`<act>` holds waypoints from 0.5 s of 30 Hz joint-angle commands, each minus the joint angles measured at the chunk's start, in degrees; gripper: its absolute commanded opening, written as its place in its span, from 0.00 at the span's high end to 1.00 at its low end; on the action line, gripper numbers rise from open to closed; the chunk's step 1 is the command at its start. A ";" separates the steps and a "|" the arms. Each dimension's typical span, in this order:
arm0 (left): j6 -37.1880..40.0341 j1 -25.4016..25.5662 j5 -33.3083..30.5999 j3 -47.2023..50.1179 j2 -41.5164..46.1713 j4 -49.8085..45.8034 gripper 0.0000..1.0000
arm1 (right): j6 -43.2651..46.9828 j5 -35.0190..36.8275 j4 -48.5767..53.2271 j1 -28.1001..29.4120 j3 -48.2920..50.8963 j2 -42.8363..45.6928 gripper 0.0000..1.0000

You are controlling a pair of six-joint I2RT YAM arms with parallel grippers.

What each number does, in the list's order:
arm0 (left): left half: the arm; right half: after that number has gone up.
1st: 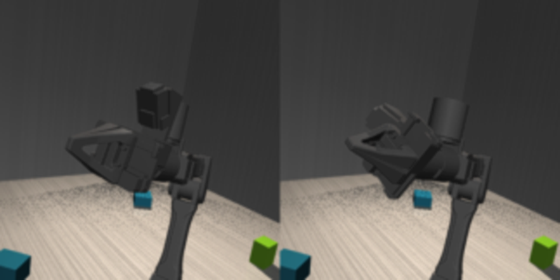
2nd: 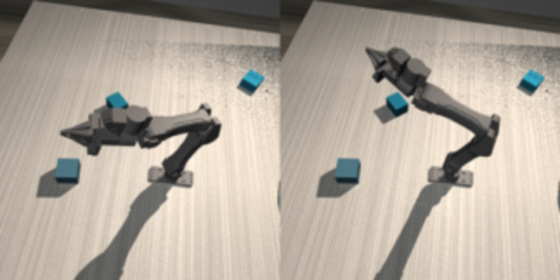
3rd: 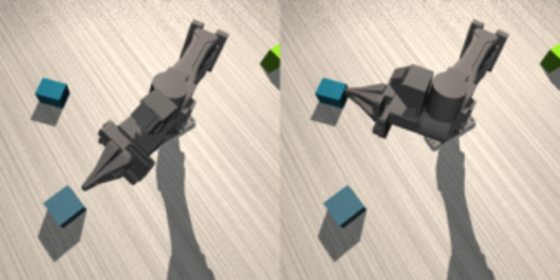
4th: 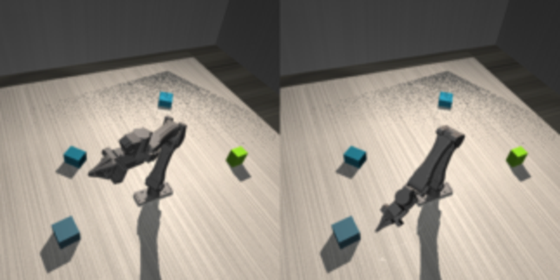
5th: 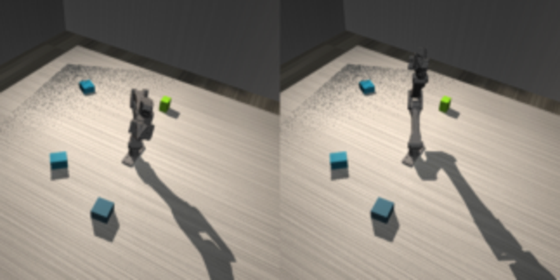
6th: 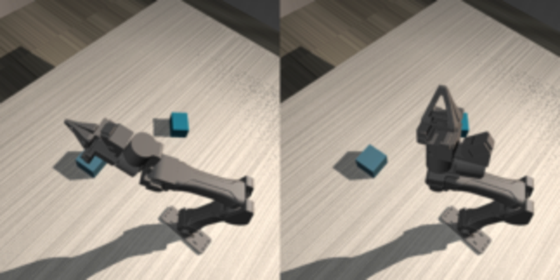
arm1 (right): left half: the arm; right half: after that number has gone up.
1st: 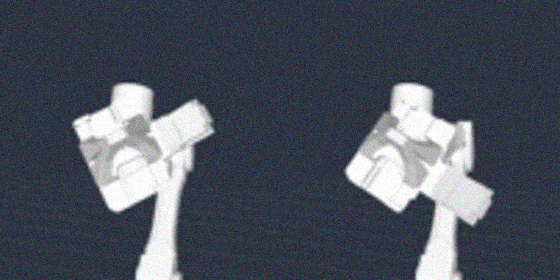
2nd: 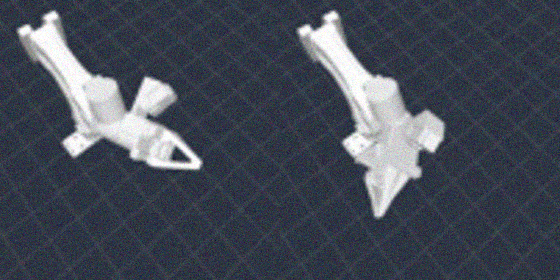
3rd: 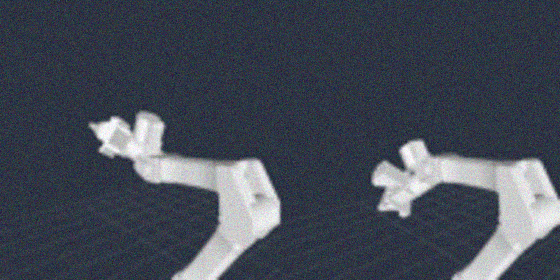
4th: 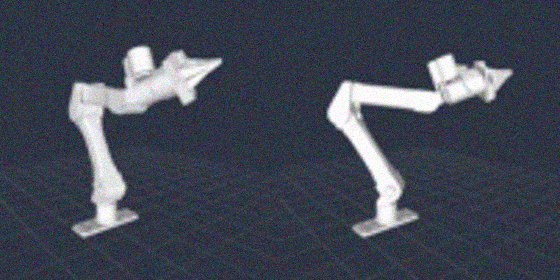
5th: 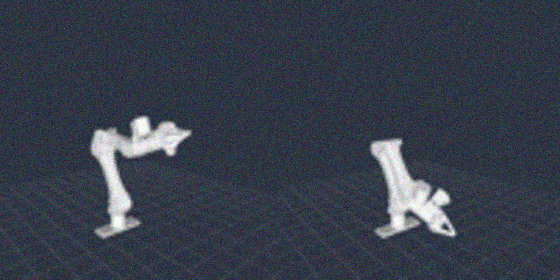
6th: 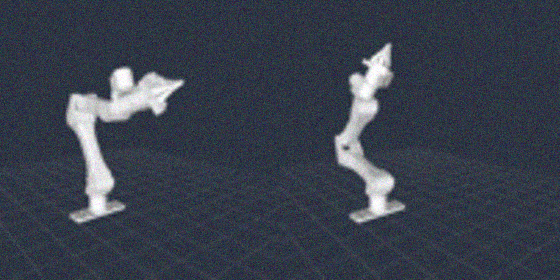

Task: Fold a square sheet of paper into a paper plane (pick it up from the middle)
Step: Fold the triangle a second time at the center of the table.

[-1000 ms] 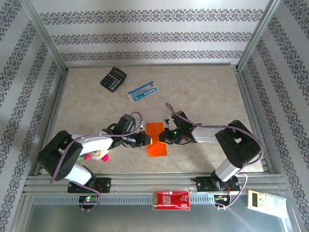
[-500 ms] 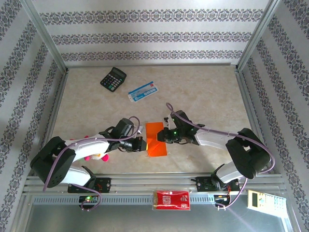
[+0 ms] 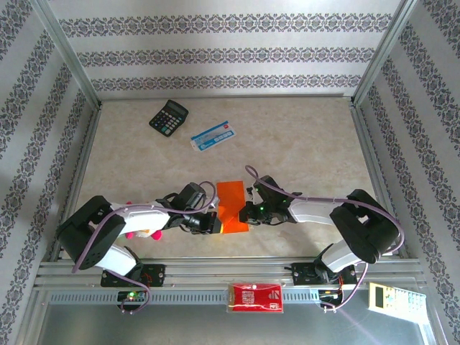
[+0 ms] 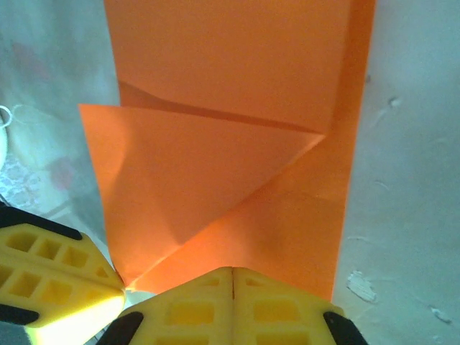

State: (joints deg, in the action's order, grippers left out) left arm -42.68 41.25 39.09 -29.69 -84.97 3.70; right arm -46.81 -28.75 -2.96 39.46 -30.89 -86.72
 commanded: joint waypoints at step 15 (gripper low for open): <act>1.60 0.50 1.23 -3.92 -5.75 2.22 0.97 | -0.65 1.91 -1.50 0.97 1.14 -2.85 0.99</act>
State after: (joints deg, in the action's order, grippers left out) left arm -42.41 41.25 39.44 -32.29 -89.52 3.99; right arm -47.03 -28.34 -5.41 39.66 -30.70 -88.23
